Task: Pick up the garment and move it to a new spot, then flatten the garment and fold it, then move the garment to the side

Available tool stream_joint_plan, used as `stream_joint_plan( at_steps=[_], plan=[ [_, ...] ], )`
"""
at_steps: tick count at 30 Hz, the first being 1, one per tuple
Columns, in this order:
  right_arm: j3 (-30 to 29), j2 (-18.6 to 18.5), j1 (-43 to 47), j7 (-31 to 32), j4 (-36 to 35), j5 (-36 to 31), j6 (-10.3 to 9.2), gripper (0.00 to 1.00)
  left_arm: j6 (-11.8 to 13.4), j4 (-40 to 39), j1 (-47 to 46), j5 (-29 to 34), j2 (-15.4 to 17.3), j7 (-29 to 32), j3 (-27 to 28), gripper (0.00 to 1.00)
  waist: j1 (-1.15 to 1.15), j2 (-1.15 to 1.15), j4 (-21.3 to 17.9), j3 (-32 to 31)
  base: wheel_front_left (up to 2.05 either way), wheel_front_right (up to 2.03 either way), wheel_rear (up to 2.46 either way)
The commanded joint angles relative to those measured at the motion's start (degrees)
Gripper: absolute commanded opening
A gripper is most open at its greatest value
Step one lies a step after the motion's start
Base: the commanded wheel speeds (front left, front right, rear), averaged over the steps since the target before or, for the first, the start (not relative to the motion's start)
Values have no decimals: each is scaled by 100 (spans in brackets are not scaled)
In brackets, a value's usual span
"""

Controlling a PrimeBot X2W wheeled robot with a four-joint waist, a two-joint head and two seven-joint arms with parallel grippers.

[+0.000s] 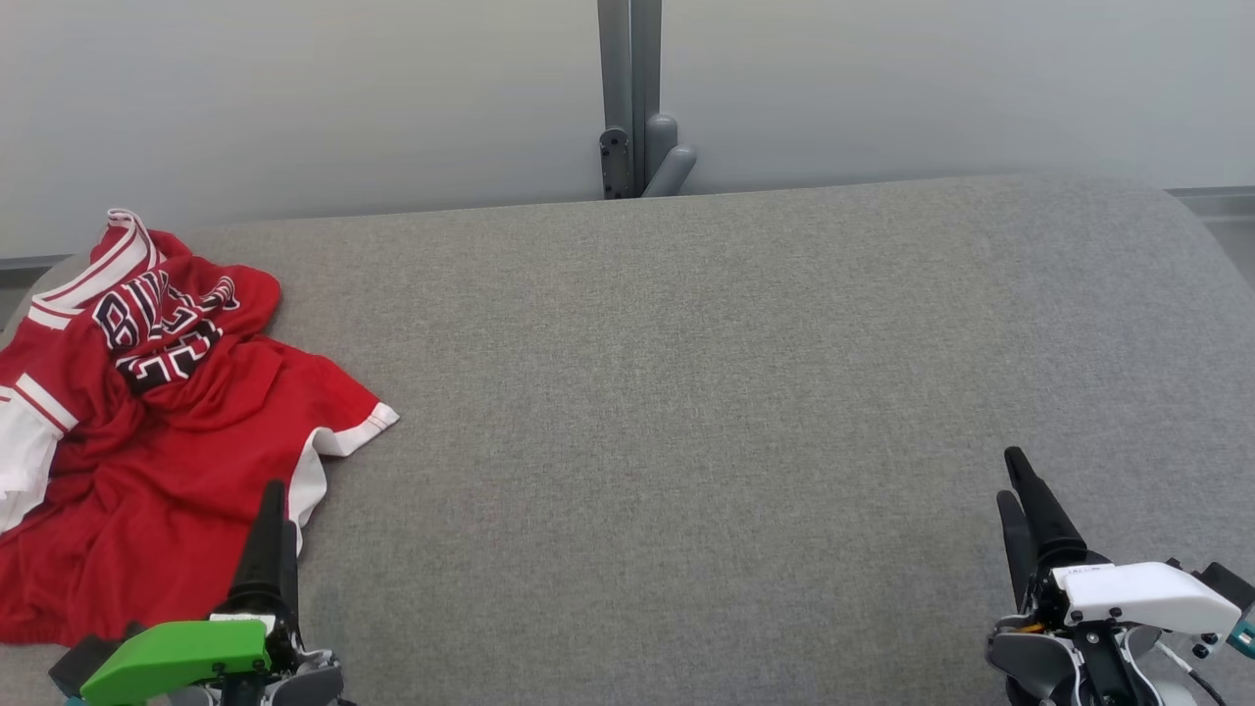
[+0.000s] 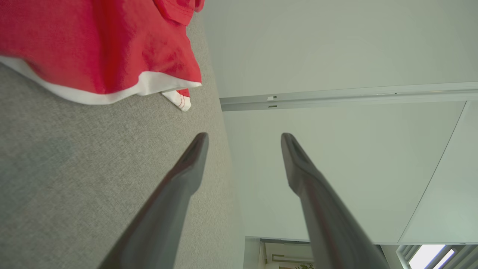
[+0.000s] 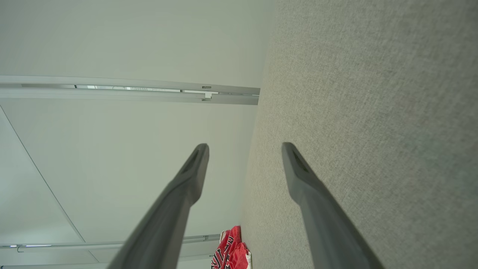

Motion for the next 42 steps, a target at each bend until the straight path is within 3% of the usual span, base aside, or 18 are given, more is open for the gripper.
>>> stream_joint_plan(
  at_steps=[1, 13, 26, 42],
  plan=[
    [16, -27, -28, -61, -139, -174, 2, 100, -7, -130, -35, 161, 27, -64, -31, 100, 0, 3, 2, 0, 0, 0, 0],
    [106, -38, 88, -337, -361, -1878, 3, 100, -10, -179, 41, 1144, 36, -366, -147, 100, 0, 6, 17, -7, 0, 0, 0],
    [162, -71, 171, -599, -555, -3786, 3, 100, 1, -69, 75, 2621, 44, -655, -258, 100, 0, 9, 9, -14, 0, 0, 0],
    [-12, -124, 167, -860, -588, -5363, 4, 100, -14, 23, 147, 4496, 148, -942, -341, 100, 0, 12, 4, -16, 0, 0, 0]
  ],
)
